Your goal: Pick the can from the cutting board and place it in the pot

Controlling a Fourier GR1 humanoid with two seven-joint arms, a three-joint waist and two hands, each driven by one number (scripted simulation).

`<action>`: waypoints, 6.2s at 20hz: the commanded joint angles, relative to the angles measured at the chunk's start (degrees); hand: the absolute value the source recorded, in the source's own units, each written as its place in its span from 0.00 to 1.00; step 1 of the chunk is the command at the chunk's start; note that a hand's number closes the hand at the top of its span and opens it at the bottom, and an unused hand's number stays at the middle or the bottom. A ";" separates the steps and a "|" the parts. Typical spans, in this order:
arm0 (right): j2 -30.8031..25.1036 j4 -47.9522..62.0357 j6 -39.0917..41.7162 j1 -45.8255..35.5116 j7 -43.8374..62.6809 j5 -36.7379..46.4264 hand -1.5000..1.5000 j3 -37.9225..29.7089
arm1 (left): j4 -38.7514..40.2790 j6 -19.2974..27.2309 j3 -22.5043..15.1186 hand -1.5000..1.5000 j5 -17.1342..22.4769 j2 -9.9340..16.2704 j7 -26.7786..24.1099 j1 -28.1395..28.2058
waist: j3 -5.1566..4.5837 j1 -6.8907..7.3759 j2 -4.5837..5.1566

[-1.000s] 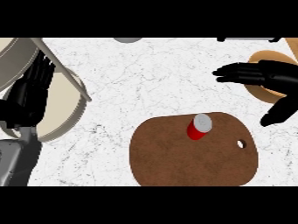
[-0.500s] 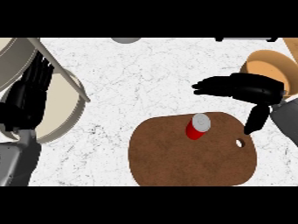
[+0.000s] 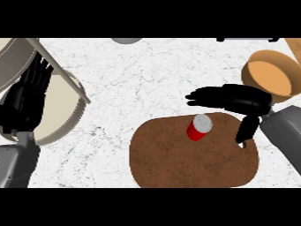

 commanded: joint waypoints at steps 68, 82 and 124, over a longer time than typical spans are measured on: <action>29.02 -50.27 -14.25 10.76 67.63 37.51 1.00 -19.01 | -0.78 -1.44 2.08 0.50 -4.79 -4.91 2.52 -0.97 | 0.00 -0.77 -0.17; 9.85 -23.93 -16.75 6.50 47.99 19.50 1.00 -49.17 | 0.83 -3.31 4.30 0.50 -3.73 -3.09 2.51 -2.94 | 0.03 0.03 0.21; -7.64 53.22 -18.38 -20.40 12.07 0.23 0.00 -69.57 | 2.13 -5.80 5.34 0.50 -3.00 -2.66 1.86 -3.69 | 0.14 1.54 0.77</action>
